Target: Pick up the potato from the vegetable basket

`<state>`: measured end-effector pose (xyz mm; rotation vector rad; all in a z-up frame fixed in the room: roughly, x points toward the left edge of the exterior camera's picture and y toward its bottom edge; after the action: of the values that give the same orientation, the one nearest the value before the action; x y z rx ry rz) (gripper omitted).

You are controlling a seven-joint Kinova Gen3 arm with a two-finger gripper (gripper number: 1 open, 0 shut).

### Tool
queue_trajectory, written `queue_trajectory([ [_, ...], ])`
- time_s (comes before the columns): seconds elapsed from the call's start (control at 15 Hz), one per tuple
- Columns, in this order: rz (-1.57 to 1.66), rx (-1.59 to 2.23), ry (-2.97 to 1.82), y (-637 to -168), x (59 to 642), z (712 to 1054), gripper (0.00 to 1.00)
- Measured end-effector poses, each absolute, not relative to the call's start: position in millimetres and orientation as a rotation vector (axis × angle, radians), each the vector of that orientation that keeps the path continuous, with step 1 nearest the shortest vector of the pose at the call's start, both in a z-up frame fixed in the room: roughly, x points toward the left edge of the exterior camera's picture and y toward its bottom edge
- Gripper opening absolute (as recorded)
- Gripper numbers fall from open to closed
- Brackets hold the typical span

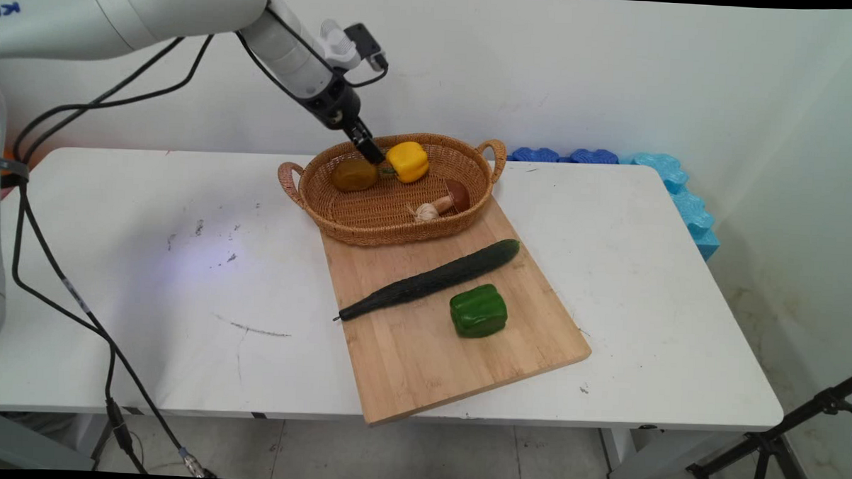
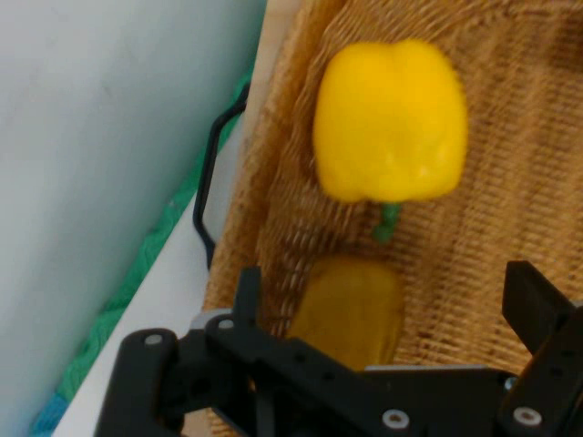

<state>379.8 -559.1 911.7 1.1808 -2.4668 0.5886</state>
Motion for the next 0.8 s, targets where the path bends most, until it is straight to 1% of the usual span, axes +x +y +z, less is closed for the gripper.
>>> queue_trajectory([
  [0.47, 0.555, 1.189, -2.526, -576, 396, 875, 1.00],
  [0.8, 0.525, 1.149, -2.561, -579, 397, 860, 1.00],
])
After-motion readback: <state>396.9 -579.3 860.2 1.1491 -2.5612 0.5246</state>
